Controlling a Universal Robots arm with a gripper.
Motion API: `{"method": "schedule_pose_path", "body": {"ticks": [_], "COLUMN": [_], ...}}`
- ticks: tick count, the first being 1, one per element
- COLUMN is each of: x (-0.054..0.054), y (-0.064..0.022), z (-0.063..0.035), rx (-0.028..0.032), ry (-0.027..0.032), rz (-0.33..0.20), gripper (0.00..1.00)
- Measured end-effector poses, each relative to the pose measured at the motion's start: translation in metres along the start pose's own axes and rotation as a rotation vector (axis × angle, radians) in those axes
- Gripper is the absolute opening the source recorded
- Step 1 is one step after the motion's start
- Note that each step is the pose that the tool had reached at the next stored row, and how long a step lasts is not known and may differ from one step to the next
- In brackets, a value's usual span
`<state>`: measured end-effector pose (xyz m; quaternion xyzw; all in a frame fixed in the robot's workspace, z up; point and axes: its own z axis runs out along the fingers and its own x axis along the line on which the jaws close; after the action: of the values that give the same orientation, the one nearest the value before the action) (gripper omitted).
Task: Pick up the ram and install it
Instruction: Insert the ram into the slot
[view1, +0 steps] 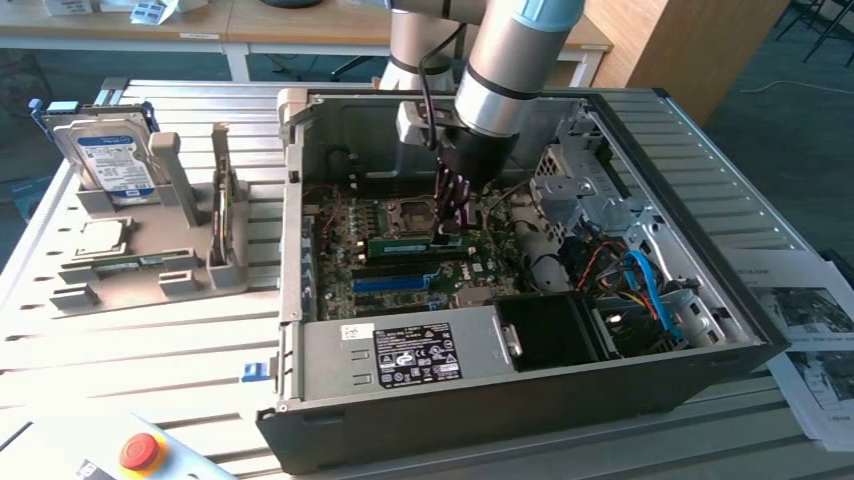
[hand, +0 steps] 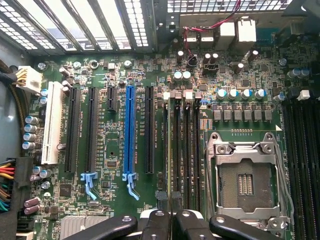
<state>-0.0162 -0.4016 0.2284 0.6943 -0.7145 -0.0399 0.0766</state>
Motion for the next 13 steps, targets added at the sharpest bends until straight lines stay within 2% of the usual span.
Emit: {"method": "schedule_pose_path", "body": {"ticks": [5, 9, 12, 13], "x": [0.0001, 0.0003, 0.0003, 0.0003], "y": [0.0001, 0.0008, 0.0009, 0.0009], "z": [-0.0003, -0.0049, -0.0056, -0.0056], "rx": [-0.0001, -0.0026, -0.0023, -0.0006], "ry": [0.0002, 0.0004, 0.0000, -0.0007], "rz": [-0.001, -0.001, -0.001, -0.001], "gripper": [0.12, 0.12, 0.12, 0.12]}}
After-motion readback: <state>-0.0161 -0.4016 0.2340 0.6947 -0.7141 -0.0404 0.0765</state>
